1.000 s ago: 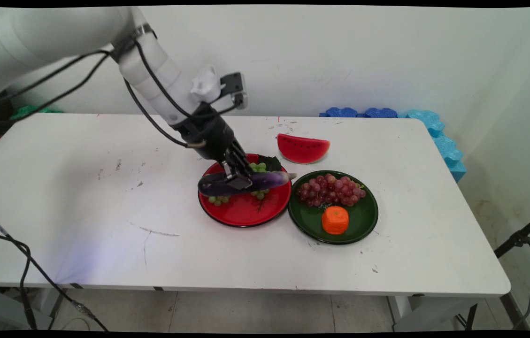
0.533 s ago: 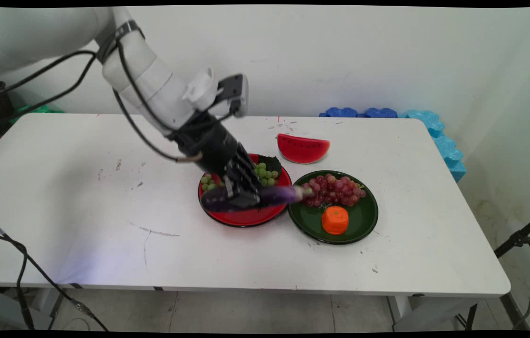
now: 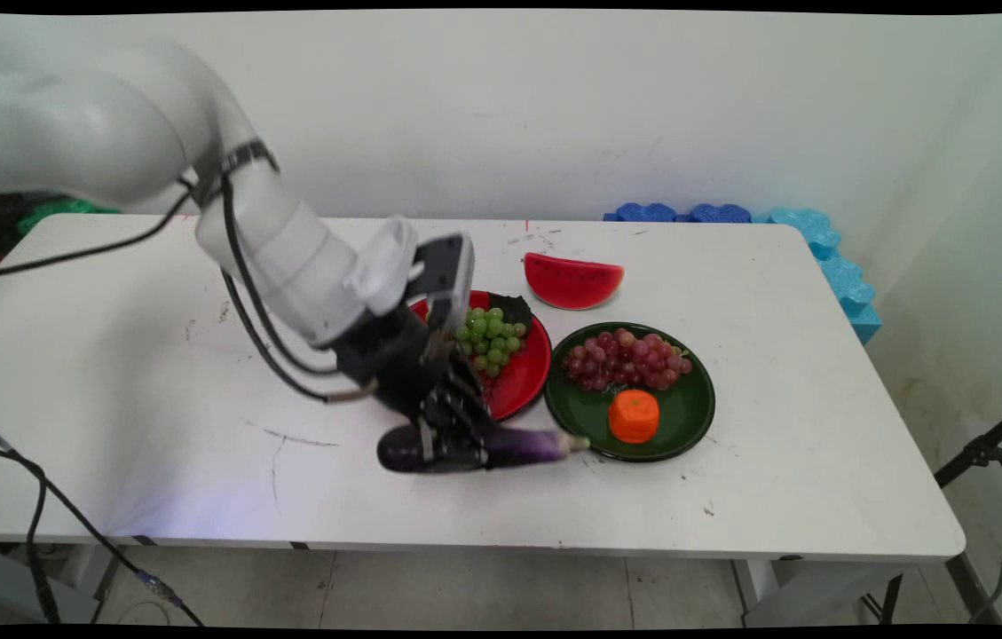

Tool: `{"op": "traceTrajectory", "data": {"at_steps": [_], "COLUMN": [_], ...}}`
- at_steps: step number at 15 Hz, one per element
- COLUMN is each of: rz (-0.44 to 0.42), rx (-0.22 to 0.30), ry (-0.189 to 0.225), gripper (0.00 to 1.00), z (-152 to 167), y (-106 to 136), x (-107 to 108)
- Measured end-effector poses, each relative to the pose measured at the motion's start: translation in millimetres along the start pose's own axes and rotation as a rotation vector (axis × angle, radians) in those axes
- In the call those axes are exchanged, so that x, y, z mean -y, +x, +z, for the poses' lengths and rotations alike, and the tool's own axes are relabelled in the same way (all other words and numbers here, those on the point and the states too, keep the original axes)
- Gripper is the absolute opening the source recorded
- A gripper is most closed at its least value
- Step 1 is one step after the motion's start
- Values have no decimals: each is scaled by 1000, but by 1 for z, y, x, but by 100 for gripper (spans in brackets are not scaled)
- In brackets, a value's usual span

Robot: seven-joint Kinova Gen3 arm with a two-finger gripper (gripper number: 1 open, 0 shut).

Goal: Place the picked object on the table

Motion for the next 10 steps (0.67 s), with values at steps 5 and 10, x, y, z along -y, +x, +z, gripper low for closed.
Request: {"op": "traceTrajectory", "data": {"at_steps": [5,10], "rz": [32,43], "rx": [17,29], "ry": [32,62], "gripper": [0,0], "z": [39,70], "y": [-18,-33], "x": [-8,-9]}}
